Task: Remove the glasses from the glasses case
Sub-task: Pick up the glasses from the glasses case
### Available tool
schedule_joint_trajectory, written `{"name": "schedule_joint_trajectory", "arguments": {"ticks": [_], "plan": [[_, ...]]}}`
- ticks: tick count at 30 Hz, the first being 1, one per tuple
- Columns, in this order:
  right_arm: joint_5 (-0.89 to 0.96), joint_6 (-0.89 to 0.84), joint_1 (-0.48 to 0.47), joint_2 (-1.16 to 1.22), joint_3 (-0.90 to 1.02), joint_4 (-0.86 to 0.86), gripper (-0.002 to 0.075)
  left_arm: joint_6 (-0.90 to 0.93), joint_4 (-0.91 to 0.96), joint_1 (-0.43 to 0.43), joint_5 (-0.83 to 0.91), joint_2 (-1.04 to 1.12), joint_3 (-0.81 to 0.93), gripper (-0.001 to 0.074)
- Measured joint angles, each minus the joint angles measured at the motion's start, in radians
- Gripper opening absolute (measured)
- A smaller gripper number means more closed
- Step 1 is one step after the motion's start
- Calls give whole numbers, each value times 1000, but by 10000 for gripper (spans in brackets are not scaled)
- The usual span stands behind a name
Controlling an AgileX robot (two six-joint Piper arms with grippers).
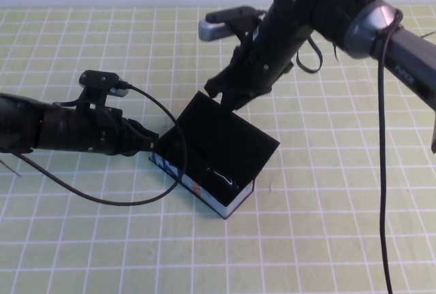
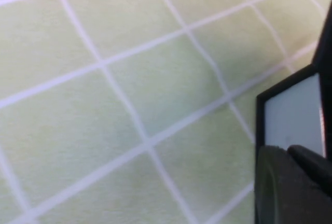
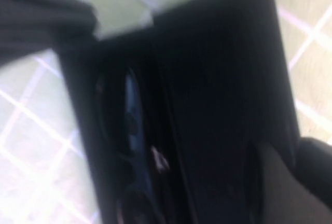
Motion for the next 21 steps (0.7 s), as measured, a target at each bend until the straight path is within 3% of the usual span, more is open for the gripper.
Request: {"name": "schedule_joint_trajectory", "arguments": {"ticks": [9,15,21], "plan": [[26,-143,52,-26,-121,107,127,-19,16,0,44,0,0,-4],[31,-159,163,-60,2,0,127,-21,16,0,46,0,0,-4],[36,-202,181,-80,88,-45,155,-21,18,0,48,0,0,-4]]}}
